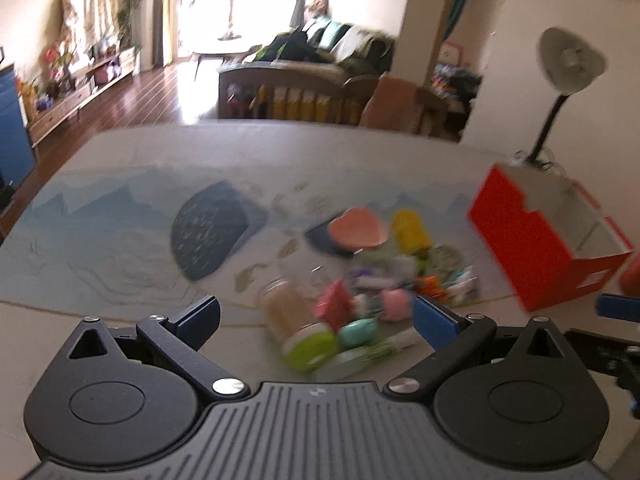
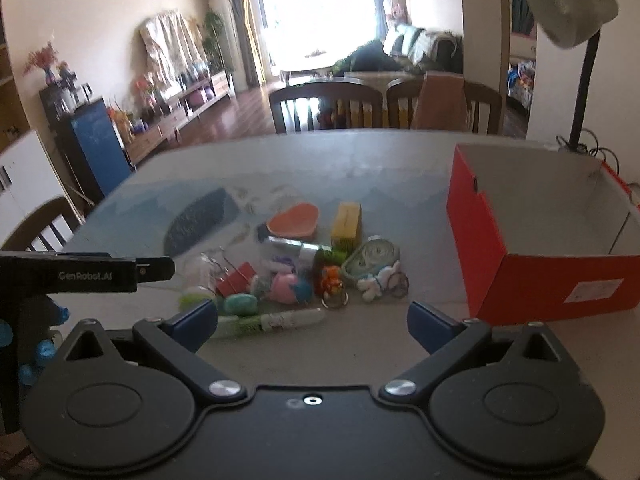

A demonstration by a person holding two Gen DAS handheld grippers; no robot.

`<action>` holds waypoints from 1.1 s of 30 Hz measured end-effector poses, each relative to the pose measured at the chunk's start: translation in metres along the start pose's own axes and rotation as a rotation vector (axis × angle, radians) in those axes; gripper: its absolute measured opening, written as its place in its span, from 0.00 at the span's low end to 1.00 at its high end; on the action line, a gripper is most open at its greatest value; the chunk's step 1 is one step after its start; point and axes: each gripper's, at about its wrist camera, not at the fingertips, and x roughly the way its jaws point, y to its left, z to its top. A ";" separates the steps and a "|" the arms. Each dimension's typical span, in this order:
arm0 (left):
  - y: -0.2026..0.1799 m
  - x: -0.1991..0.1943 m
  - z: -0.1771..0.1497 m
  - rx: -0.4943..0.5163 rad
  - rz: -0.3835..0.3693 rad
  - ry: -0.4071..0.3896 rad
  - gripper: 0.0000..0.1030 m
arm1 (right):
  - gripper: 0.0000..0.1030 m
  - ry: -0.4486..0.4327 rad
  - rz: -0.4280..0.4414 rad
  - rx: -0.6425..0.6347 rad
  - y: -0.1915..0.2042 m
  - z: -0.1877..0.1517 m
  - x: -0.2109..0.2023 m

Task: Organize rigid objects
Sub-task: 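Move both tools toward the cluster of small items on the mat, then grasp the toothpick jar with the left tool while the right tool grasps the glue stick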

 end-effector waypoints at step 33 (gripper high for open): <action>0.045 0.109 -0.006 -0.119 0.046 0.198 0.99 | 0.57 0.264 0.174 -0.524 0.064 -0.012 0.141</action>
